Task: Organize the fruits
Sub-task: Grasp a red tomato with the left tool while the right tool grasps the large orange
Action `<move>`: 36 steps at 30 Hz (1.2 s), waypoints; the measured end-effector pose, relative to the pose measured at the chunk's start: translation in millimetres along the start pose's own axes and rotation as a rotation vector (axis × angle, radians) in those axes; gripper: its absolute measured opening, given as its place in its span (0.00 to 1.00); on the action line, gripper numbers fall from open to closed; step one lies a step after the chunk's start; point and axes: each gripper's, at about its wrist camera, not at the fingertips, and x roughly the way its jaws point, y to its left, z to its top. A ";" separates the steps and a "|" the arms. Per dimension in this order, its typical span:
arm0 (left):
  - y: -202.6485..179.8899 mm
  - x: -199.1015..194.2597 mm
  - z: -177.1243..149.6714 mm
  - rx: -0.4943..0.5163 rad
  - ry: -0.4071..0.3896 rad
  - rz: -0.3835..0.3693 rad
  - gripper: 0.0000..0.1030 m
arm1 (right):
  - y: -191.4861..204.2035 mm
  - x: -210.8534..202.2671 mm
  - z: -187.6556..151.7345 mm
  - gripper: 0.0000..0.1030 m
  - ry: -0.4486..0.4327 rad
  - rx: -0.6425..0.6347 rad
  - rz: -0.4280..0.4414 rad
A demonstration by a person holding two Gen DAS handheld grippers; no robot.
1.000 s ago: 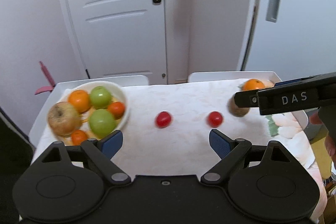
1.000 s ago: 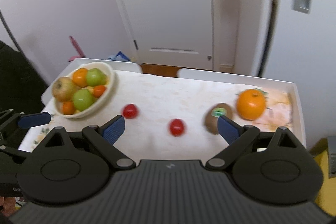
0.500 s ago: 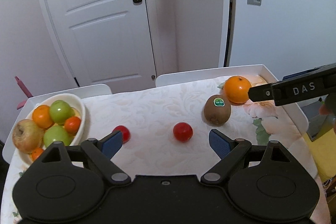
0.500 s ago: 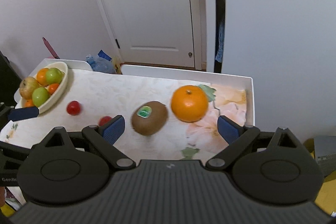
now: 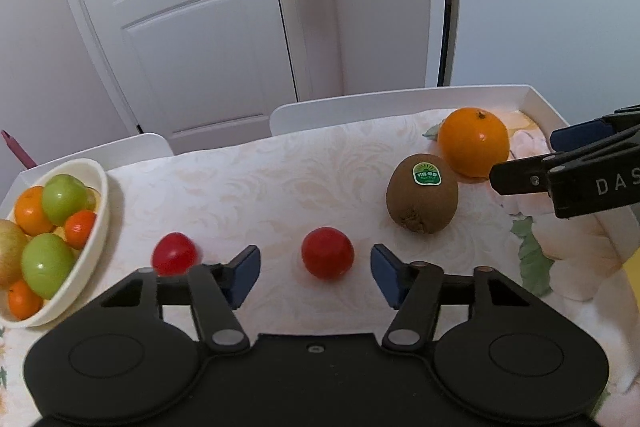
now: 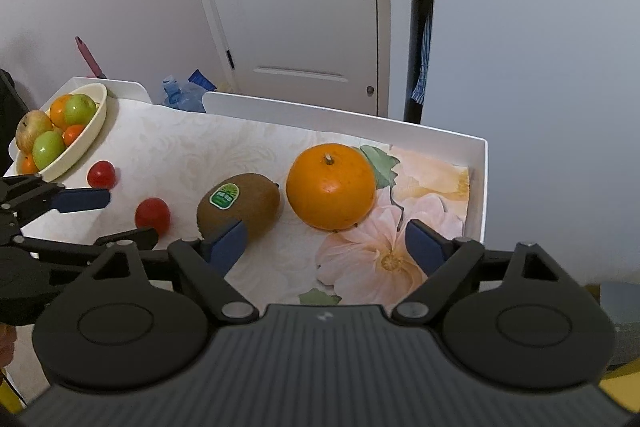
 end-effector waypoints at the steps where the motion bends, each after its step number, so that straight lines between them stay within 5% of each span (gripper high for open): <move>1: -0.6 3.3 0.1 0.000 0.005 0.001 0.57 | -1.2 2.6 0.0 0.98 0.003 0.000 0.000; 8: -7.1 19.7 0.3 0.008 0.020 -0.002 0.45 | -5.8 16.9 -0.8 0.95 0.007 -0.003 -0.006; 10: -6.4 20.6 1.1 -0.003 0.016 -0.009 0.34 | -6.3 20.8 -0.5 0.86 0.011 -0.007 -0.005; 36: 11.4 -4.6 -4.5 -0.068 0.012 0.005 0.34 | 0.2 41.5 14.2 0.74 -0.007 -0.018 -0.014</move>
